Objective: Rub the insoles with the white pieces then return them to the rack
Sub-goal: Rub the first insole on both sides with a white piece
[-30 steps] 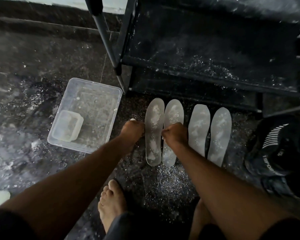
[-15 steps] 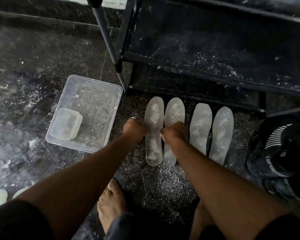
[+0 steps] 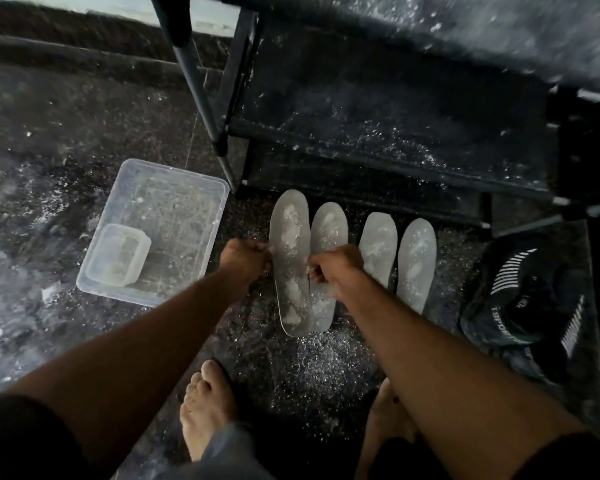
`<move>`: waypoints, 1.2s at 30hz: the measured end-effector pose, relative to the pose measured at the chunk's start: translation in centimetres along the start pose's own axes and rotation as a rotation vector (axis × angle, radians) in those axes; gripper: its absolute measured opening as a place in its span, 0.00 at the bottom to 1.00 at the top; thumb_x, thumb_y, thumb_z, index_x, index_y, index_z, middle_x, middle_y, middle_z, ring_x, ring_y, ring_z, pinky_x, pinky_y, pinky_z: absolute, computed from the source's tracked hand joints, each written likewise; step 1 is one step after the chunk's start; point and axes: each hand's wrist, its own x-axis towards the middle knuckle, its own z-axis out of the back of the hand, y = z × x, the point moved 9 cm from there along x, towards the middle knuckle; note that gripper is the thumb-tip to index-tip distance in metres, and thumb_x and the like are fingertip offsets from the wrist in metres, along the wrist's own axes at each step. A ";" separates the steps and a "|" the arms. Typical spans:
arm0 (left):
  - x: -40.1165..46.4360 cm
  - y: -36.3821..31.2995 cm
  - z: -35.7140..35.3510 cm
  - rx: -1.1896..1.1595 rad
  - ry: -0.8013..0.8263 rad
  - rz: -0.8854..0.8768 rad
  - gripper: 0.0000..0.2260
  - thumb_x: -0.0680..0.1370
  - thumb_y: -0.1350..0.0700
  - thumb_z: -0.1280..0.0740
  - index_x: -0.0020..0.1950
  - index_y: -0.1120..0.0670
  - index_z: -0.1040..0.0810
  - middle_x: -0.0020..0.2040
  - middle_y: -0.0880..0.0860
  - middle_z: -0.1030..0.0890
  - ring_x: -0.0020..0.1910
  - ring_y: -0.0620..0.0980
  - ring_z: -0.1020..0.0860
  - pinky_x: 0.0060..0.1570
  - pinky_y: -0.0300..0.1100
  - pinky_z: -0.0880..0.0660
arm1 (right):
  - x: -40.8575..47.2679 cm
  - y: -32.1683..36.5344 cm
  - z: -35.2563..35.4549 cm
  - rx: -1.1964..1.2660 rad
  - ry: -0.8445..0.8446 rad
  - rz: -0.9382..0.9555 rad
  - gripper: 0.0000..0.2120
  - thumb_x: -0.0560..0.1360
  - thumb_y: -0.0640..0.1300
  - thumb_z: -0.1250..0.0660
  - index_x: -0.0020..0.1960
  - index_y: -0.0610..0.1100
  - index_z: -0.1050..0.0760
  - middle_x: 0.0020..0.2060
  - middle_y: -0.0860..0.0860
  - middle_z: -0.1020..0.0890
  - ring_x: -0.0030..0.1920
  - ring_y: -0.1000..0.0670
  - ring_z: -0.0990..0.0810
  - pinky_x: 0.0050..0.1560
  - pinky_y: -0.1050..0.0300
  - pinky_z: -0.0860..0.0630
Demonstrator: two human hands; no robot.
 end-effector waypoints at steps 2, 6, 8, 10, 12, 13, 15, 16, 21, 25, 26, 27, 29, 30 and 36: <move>-1.5 -1.2 0.6 0.014 0.005 -0.003 0.07 0.79 0.56 0.27 0.42 0.54 0.18 0.39 0.53 0.16 0.36 0.49 0.20 0.36 0.43 0.24 | -1.0 0.9 0.3 0.022 0.011 0.016 0.03 0.73 0.31 0.29 0.44 0.31 0.21 0.33 0.40 0.19 0.28 0.50 0.23 0.30 0.60 0.23; -5.4 -4.0 1.1 -0.068 0.046 -0.018 0.05 0.80 0.58 0.28 0.46 0.58 0.19 0.43 0.58 0.16 0.37 0.51 0.19 0.31 0.42 0.23 | -3.8 3.4 1.9 0.055 -0.002 0.089 0.04 0.72 0.31 0.28 0.43 0.29 0.20 0.33 0.38 0.18 0.27 0.47 0.22 0.33 0.55 0.20; -7.8 -5.8 1.0 -0.133 0.095 -0.032 0.07 0.81 0.61 0.31 0.55 0.65 0.20 0.50 0.64 0.15 0.42 0.56 0.16 0.31 0.43 0.18 | -5.3 4.6 3.0 0.069 0.000 0.108 0.03 0.71 0.30 0.28 0.42 0.29 0.20 0.32 0.38 0.18 0.27 0.47 0.22 0.30 0.56 0.21; -10.5 -7.1 0.9 -0.162 0.147 -0.032 0.09 0.83 0.64 0.33 0.60 0.68 0.23 0.54 0.66 0.16 0.47 0.59 0.15 0.35 0.47 0.16 | -7.1 5.4 3.9 0.076 0.046 0.103 0.02 0.71 0.30 0.29 0.42 0.30 0.20 0.32 0.39 0.18 0.27 0.47 0.22 0.26 0.59 0.25; -13.1 -8.4 0.8 -0.147 0.174 -0.058 0.05 0.84 0.65 0.36 0.56 0.66 0.24 0.52 0.66 0.17 0.43 0.56 0.16 0.30 0.43 0.18 | -8.8 6.2 4.7 0.071 0.102 0.100 0.03 0.71 0.29 0.30 0.44 0.29 0.21 0.33 0.39 0.20 0.28 0.46 0.23 0.24 0.60 0.27; -14.0 -8.9 0.8 -0.134 0.176 -0.072 0.03 0.84 0.65 0.36 0.52 0.64 0.24 0.51 0.65 0.17 0.42 0.55 0.17 0.30 0.42 0.18 | -9.6 6.5 5.1 0.054 0.118 0.103 0.04 0.71 0.30 0.30 0.45 0.29 0.21 0.34 0.38 0.20 0.30 0.46 0.23 0.24 0.60 0.27; -16.0 -9.7 0.5 -0.125 0.194 -0.096 0.08 0.85 0.66 0.39 0.47 0.60 0.26 0.52 0.62 0.18 0.47 0.55 0.16 0.44 0.46 0.16 | -11.3 7.3 6.4 0.029 0.119 0.126 0.04 0.71 0.30 0.29 0.45 0.29 0.20 0.36 0.38 0.19 0.32 0.45 0.22 0.25 0.60 0.27; -16.6 -10.0 0.2 -0.137 0.215 -0.095 0.08 0.85 0.67 0.41 0.47 0.61 0.26 0.49 0.62 0.18 0.50 0.56 0.17 0.51 0.50 0.16 | -11.9 7.7 6.9 0.031 0.112 0.137 0.04 0.71 0.30 0.29 0.45 0.29 0.20 0.36 0.38 0.19 0.32 0.45 0.21 0.25 0.60 0.26; -21.1 -13.0 0.9 -0.119 0.229 -0.172 0.10 0.84 0.64 0.37 0.62 0.70 0.24 0.55 0.63 0.15 0.49 0.57 0.15 0.45 0.48 0.15 | -16.5 9.5 9.5 0.081 0.155 0.186 0.05 0.70 0.30 0.27 0.45 0.30 0.19 0.36 0.40 0.18 0.29 0.48 0.21 0.26 0.62 0.24; -25.3 -15.5 1.2 -0.126 0.246 -0.226 0.10 0.86 0.64 0.42 0.59 0.64 0.22 0.41 0.53 0.12 0.43 0.51 0.14 0.48 0.46 0.15 | -19.6 10.7 11.2 0.115 0.187 0.213 0.07 0.70 0.32 0.26 0.47 0.31 0.19 0.38 0.40 0.17 0.29 0.49 0.20 0.28 0.62 0.23; -26.2 -16.2 1.4 -0.131 0.230 -0.249 0.11 0.86 0.65 0.43 0.56 0.63 0.21 0.39 0.53 0.12 0.40 0.51 0.14 0.44 0.45 0.15 | -20.4 11.0 11.5 0.121 0.188 0.220 0.07 0.70 0.32 0.25 0.47 0.31 0.19 0.39 0.40 0.17 0.30 0.49 0.20 0.28 0.62 0.23; -27.0 -16.8 1.5 -0.119 0.220 -0.264 0.11 0.86 0.65 0.43 0.54 0.62 0.20 0.37 0.52 0.13 0.38 0.50 0.14 0.42 0.44 0.15 | -20.9 11.2 11.9 0.130 0.191 0.227 0.08 0.70 0.32 0.26 0.48 0.31 0.19 0.38 0.40 0.17 0.30 0.49 0.20 0.28 0.62 0.23; -28.5 -17.7 1.4 -0.107 0.231 -0.283 0.12 0.86 0.65 0.44 0.53 0.61 0.21 0.36 0.52 0.13 0.36 0.49 0.14 0.40 0.43 0.15 | -22.2 11.7 12.6 0.155 0.203 0.239 0.08 0.70 0.32 0.26 0.49 0.31 0.20 0.37 0.40 0.18 0.31 0.49 0.21 0.28 0.62 0.23; -29.1 -18.2 1.4 -0.108 0.240 -0.291 0.12 0.86 0.66 0.45 0.55 0.62 0.22 0.38 0.54 0.13 0.37 0.50 0.14 0.40 0.43 0.15 | -22.7 11.9 13.0 0.172 0.206 0.243 0.09 0.70 0.32 0.26 0.49 0.31 0.20 0.38 0.40 0.18 0.31 0.49 0.21 0.28 0.62 0.23; -31.2 -20.3 1.2 -0.171 0.237 -0.319 0.10 0.84 0.67 0.41 0.49 0.63 0.21 0.43 0.58 0.15 0.39 0.52 0.17 0.33 0.41 0.17 | -24.3 13.0 13.9 0.232 0.229 0.261 0.05 0.70 0.32 0.27 0.45 0.33 0.20 0.37 0.41 0.19 0.30 0.49 0.23 0.26 0.62 0.26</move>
